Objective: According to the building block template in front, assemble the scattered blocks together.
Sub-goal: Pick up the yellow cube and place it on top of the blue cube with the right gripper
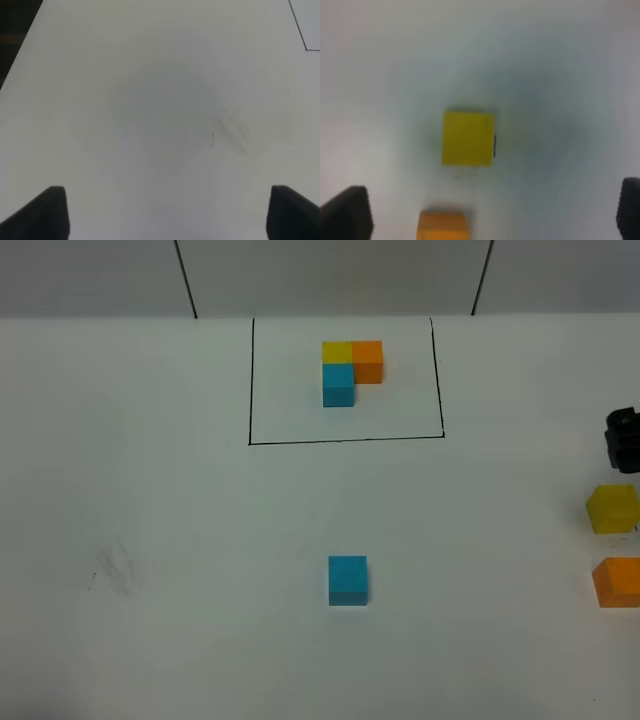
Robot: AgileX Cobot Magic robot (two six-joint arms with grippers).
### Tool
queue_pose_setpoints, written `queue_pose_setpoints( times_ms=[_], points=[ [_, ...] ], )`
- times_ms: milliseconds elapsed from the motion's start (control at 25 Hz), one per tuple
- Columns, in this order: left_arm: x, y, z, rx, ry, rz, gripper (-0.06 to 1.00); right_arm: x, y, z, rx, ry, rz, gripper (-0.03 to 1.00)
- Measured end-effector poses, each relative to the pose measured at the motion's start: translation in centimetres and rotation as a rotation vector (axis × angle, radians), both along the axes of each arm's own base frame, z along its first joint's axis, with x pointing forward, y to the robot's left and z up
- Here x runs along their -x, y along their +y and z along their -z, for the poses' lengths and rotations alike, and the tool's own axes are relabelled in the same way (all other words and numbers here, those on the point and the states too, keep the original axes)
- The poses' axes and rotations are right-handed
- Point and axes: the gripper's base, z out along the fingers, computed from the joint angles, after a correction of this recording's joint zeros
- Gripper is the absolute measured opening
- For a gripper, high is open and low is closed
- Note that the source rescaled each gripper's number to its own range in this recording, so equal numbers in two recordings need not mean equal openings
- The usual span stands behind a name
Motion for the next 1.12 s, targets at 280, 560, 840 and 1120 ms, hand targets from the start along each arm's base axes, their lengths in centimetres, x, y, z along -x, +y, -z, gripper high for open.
queue_pose_setpoints(
  times_ms=[280,560,840,1120],
  points=[
    [0.0,0.0,0.0,0.0,0.0,0.0,0.69,-3.6,-1.0,5.0,-0.053,0.132,0.036,0.99],
    [0.0,0.0,0.0,0.0,0.0,0.0,0.69,-4.2,-1.9,7.7,-0.059,0.206,0.053,0.97],
    [0.0,0.0,0.0,0.0,0.0,0.0,0.69,-4.7,-1.8,10.5,-0.064,0.269,0.047,0.95],
    [0.0,0.0,0.0,0.0,0.0,0.0,0.69,-5.0,-1.7,12.2,-0.079,0.29,0.055,0.75]
  ],
)
